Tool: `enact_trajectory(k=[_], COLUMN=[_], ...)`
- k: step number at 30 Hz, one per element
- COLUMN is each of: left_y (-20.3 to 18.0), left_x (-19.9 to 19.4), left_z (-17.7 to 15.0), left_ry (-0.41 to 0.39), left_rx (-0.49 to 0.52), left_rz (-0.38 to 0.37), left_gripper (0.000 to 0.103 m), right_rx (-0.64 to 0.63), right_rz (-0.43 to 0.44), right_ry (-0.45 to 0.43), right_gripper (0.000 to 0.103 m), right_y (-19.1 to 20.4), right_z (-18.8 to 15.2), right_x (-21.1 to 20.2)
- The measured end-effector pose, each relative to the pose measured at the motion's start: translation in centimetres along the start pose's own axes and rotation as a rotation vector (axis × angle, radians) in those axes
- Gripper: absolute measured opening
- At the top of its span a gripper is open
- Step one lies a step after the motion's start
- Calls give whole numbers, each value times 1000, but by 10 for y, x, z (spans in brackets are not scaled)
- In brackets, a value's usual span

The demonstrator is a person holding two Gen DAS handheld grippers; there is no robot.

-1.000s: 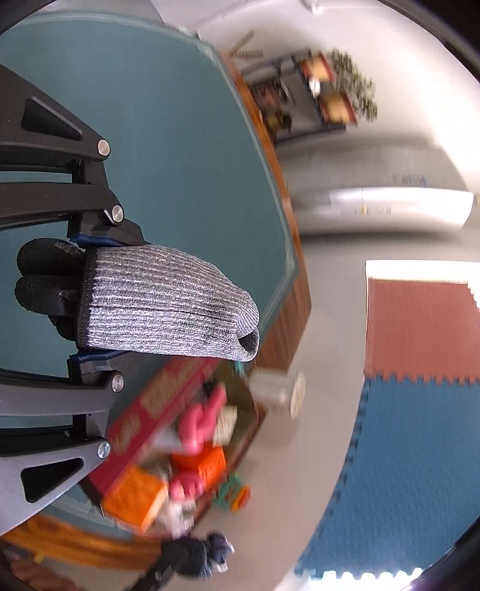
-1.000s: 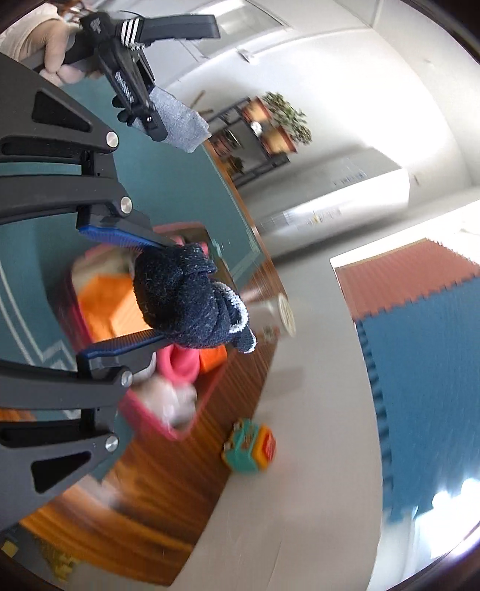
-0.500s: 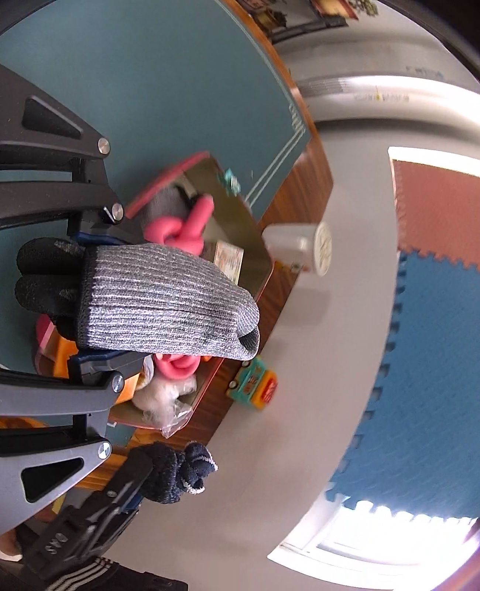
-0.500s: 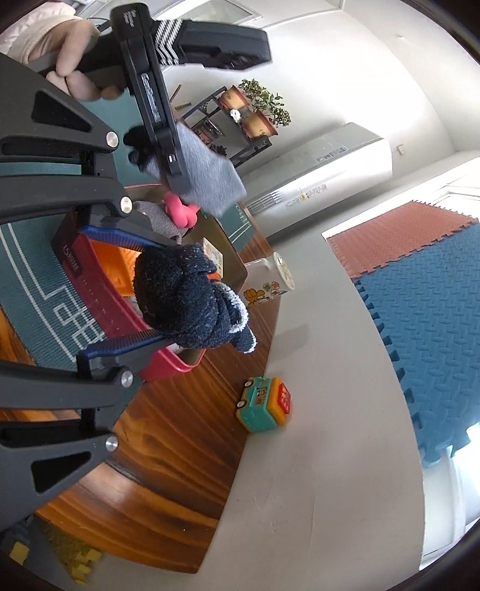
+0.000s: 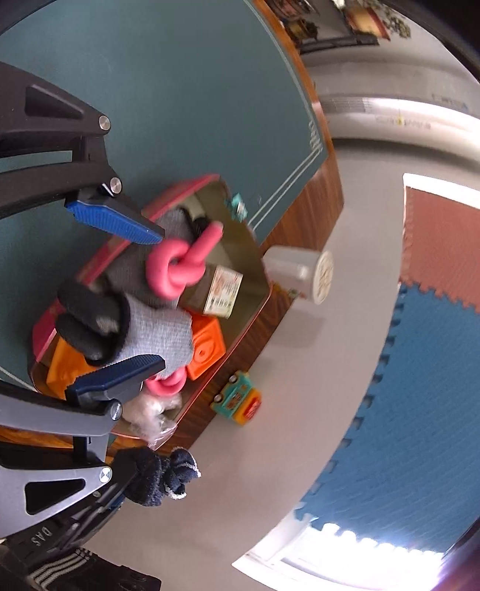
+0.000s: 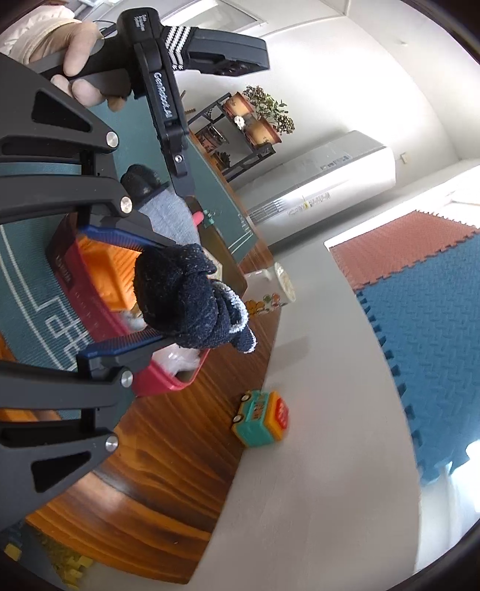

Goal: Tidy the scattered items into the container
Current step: 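Lower the black knit ball into the red tin and open the right tool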

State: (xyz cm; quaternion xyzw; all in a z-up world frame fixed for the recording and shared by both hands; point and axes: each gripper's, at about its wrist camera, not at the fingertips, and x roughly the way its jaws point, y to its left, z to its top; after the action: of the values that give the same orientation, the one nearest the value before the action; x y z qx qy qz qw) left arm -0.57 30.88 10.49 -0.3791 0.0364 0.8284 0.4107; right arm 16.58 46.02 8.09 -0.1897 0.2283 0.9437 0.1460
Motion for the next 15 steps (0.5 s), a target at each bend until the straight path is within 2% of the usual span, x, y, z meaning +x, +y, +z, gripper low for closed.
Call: enact_trajectory(k=[5,8,15], left_y=[19,31,55], left_x=[-27,-38,-49], left_z=[-7,-12,-21], left_ry=[-56,-73,-79], left_rx=[-16,-31,-54], left_rz=[78,98,135], left_gripper=[64,64,64], right_rx=[-57,-100,-111], right_rz=[44,64,30], right_ry=[-2,14,88], right_gripper=[45,46,49], right_y=[25,43,68], right_z=[23,34,45], right_x=[10,25,73])
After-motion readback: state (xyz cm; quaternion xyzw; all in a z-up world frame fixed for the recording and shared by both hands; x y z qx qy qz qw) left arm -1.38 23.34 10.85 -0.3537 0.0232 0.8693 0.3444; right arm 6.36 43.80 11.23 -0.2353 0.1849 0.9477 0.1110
